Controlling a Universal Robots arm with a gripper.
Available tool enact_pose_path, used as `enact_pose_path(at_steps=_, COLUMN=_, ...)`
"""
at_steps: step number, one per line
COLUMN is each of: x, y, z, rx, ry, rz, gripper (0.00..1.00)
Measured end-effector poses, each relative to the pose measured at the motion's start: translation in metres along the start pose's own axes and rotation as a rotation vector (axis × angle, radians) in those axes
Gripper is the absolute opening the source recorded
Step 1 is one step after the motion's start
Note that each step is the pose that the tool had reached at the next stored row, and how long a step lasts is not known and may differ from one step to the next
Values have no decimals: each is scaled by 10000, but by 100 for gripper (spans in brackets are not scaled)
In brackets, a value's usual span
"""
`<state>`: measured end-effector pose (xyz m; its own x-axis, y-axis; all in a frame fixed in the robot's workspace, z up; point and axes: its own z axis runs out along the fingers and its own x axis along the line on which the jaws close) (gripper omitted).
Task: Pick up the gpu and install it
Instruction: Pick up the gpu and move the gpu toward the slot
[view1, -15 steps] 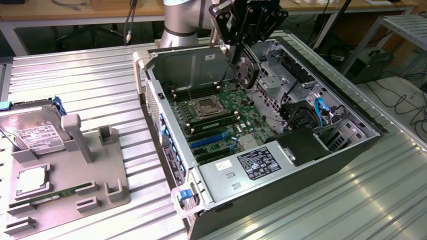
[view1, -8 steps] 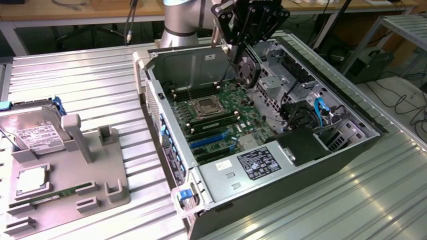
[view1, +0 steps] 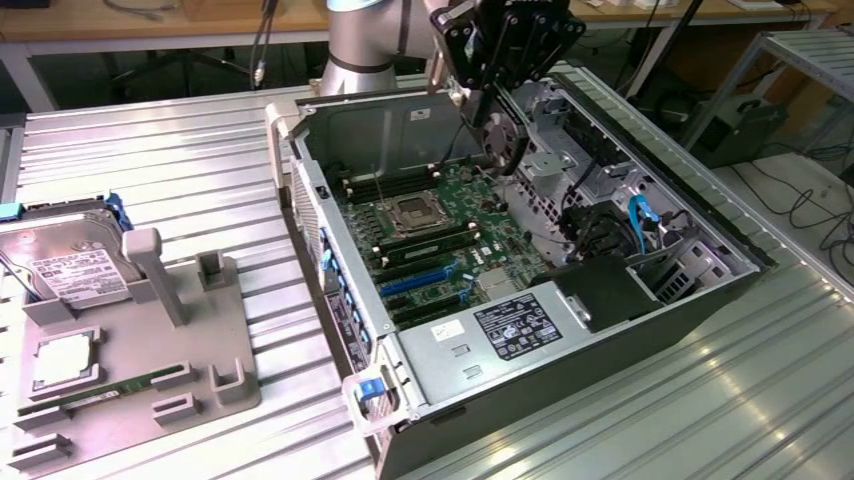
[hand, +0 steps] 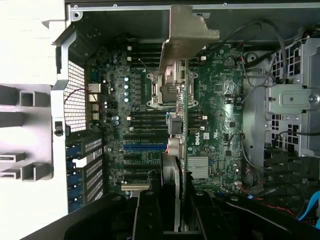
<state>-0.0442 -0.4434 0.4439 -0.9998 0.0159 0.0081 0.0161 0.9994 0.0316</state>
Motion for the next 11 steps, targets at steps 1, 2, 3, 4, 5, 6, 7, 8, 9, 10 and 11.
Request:
enact_pose_path(at_steps=1, x=-8, y=0, z=0, rx=0, ry=0, rz=-1, gripper=27)
enact_pose_path(at_steps=2, x=-17, y=0, z=0, rx=1, ry=0, rz=-1, gripper=27)
enact_pose_path(at_steps=3, x=-25, y=0, z=0, rx=0, ry=0, rz=0, gripper=27)
enact_pose_path(at_steps=4, x=-34, y=0, z=0, rx=0, ry=0, rz=0, gripper=27)
enact_pose_path(at_steps=5, x=-42, y=0, z=0, rx=0, ry=0, rz=0, gripper=27)
enact_pose_path(at_steps=6, x=-51, y=1, z=0, rx=0, ry=0, rz=0, gripper=27)
enact_pose_path(at_steps=7, x=-59, y=1, z=-1, rx=0, ry=0, rz=0, gripper=27)
enact_pose_path(at_steps=8, x=-71, y=1, z=0, rx=0, ry=0, rz=0, gripper=27)
enact_pose_path(at_steps=9, x=-79, y=1, z=-1, rx=0, ry=0, rz=0, gripper=27)
enact_pose_path(at_steps=10, x=-89, y=1, z=-1, rx=1, ry=0, rz=0, gripper=27)
enact_pose_path(at_steps=11, x=-95, y=1, z=-1, rx=0, ry=0, rz=0, gripper=27)
